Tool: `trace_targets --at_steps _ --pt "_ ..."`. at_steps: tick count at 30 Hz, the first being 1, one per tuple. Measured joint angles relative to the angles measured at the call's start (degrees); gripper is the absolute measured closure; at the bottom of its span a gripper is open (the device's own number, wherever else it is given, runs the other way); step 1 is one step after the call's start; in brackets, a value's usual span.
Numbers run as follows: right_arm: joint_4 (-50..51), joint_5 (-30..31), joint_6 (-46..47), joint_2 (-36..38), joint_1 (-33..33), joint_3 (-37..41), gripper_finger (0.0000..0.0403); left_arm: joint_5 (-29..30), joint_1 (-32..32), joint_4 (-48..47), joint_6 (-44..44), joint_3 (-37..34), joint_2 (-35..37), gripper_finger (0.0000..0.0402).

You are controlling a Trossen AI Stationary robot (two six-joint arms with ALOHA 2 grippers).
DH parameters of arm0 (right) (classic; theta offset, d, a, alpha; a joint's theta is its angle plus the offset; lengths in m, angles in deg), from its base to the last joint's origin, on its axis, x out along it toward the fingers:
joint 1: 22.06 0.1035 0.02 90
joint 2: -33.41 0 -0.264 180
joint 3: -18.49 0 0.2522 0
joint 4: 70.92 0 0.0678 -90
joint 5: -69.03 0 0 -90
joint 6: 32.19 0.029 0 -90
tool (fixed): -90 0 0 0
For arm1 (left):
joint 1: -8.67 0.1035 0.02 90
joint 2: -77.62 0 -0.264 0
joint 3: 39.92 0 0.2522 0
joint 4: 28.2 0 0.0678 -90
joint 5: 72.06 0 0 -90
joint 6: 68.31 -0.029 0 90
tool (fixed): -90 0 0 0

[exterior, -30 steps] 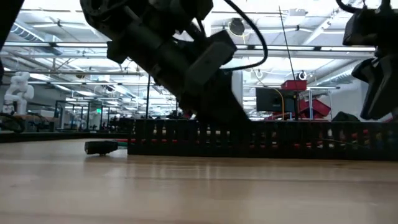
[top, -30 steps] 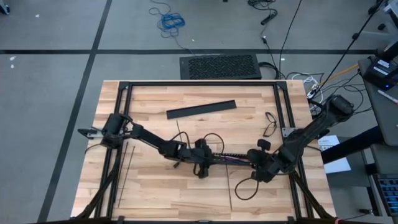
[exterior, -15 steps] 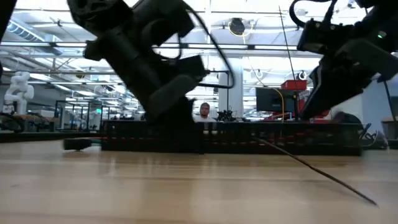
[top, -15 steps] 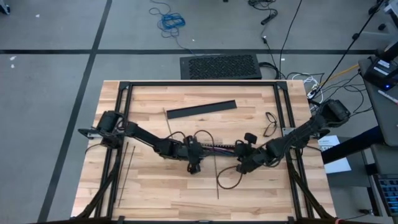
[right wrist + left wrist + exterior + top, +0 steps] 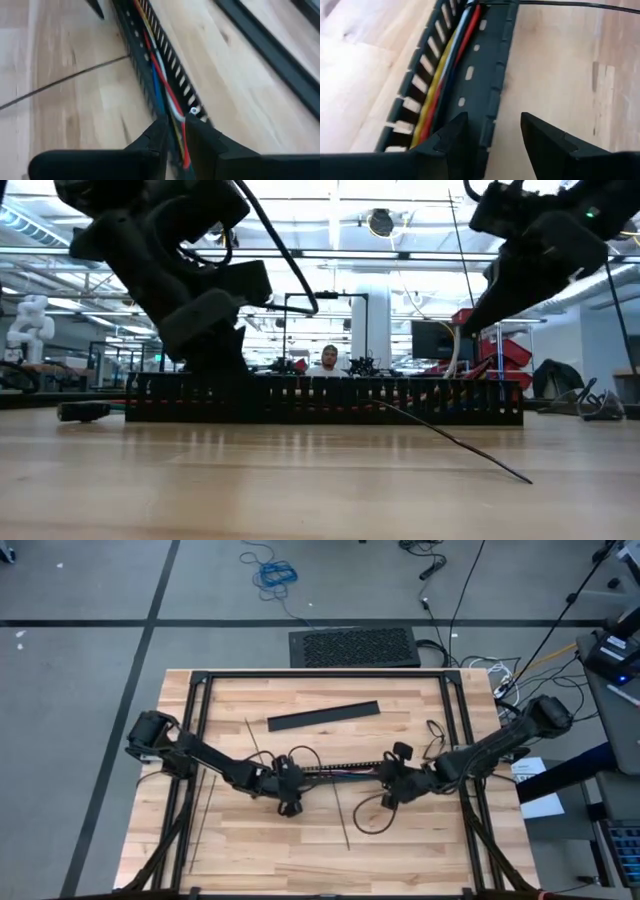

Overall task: Ziptie cables
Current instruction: Put the ziptied cables into the black cable duct

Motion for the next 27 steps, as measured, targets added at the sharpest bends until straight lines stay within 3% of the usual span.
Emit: trace_targets --at_steps 7,13,21,27 --pt "-0.2 -4.2 -4.1 -0.9 -4.5 0.0 0.0349 0.8 -0.4 -0.8 0.2 0.1 0.1 0.0222" --pt "-7.4 -4.8 -8.8 -0.5 -4.6 -0.1 0.0349 1.1 -0.4 -1.9 0.2 0.1 0.1 0.0222" --pt "3.4 -8.4 -1.7 -5.3 -6.5 0.1 0.0349 1.0 -0.5 -1.9 -0.1 0.2 0.1 0.0222" --pt "3.5 -10.2 0.6 -6.4 -6.6 0.6 0.0349 0.9 -1.2 -3.6 -0.1 0.2 0.2 0.0222"
